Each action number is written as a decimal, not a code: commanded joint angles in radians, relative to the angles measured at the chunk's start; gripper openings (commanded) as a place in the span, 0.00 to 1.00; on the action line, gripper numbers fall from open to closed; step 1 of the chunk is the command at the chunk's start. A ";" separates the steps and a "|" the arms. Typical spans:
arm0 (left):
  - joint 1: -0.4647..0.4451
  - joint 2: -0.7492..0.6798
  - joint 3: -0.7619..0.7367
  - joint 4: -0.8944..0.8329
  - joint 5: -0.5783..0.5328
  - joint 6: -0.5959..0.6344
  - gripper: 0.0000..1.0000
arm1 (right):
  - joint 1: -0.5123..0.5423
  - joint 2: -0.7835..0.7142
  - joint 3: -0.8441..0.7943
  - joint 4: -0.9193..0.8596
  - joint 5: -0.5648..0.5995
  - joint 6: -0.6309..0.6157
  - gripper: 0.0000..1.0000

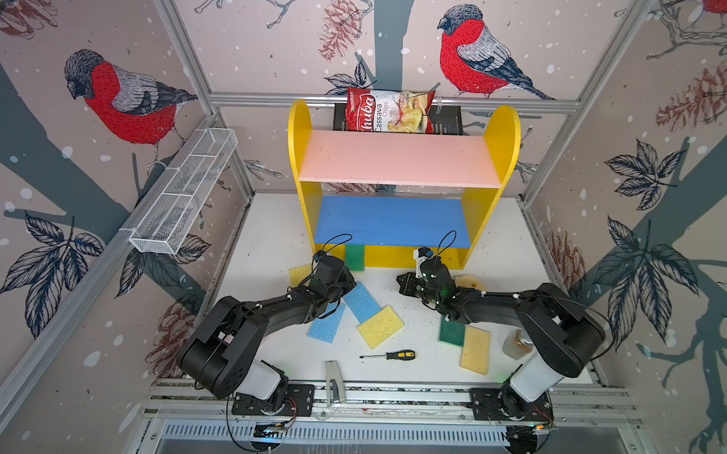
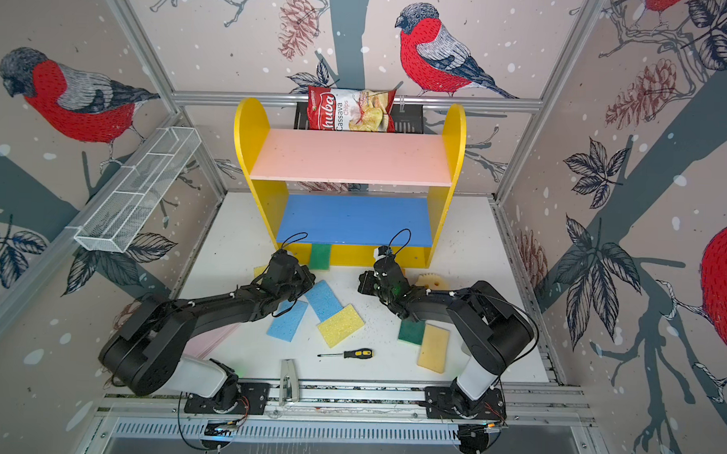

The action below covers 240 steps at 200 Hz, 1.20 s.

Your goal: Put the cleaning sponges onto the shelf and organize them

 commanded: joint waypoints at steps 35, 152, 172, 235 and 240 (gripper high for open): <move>0.043 0.083 -0.049 0.192 0.104 -0.056 0.00 | -0.002 0.005 -0.011 0.033 -0.001 0.006 0.00; 0.056 0.287 -0.077 0.560 0.100 -0.182 0.00 | -0.005 0.009 -0.046 0.064 0.003 0.024 0.01; 0.055 0.302 -0.082 0.606 0.094 -0.198 0.00 | -0.006 0.011 -0.046 0.066 0.003 0.024 0.01; 0.057 0.340 -0.102 0.718 0.072 -0.213 0.00 | -0.005 0.041 -0.038 0.068 -0.009 0.020 0.01; 0.057 0.345 -0.102 0.730 0.072 -0.214 0.00 | -0.005 0.045 -0.035 0.067 -0.011 0.017 0.01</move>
